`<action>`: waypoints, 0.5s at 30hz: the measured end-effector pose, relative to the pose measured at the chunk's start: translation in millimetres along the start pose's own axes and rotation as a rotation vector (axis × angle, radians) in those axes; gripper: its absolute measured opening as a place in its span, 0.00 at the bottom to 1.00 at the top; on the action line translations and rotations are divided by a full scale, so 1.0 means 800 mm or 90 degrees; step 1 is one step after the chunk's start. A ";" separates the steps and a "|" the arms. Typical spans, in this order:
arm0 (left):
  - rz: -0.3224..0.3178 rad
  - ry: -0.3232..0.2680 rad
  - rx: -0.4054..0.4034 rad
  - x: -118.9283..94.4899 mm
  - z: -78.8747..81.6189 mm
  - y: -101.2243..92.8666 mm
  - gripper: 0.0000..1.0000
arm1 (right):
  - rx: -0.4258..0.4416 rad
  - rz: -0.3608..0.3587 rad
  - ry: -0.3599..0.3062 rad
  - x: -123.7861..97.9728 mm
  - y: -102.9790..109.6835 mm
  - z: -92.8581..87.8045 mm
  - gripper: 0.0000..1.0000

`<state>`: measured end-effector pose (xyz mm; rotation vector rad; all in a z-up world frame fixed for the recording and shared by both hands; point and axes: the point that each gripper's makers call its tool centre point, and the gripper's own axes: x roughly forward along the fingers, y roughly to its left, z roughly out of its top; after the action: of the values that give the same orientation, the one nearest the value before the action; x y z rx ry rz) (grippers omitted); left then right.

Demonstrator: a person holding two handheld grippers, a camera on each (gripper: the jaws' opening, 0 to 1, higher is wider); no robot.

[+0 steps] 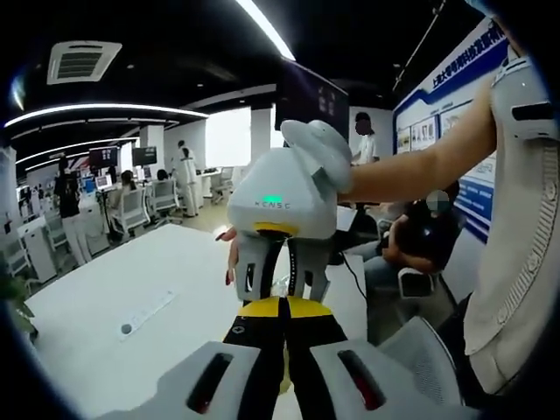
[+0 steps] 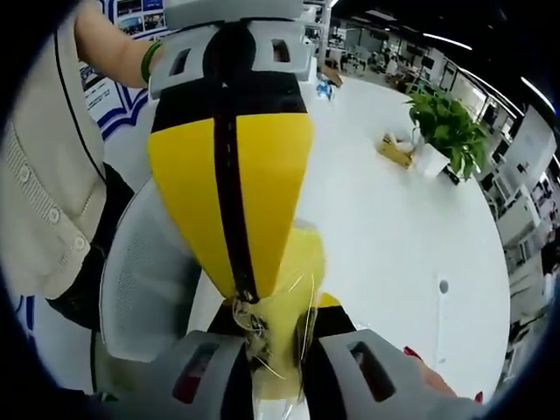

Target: Compare the silicone blocks by pressing each to a similar depth, holding the contact briefly, and releasing to observe deformation and rebound differences across the visible hardness samples.

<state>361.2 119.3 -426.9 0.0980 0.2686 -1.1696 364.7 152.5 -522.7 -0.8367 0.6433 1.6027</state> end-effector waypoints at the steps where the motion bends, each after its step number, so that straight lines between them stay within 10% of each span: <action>1: 0.004 -0.004 -0.008 0.000 0.001 0.002 0.00 | 0.003 0.000 -0.001 0.000 -0.002 0.000 0.07; 15: 0.024 -0.019 -0.029 -0.001 -0.004 0.021 0.00 | -0.020 -0.020 -0.017 0.007 -0.021 0.002 0.11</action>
<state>375.7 126.8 -430.7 0.0443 0.2657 -1.1265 380.5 160.3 -525.9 -0.8439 0.5846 1.5962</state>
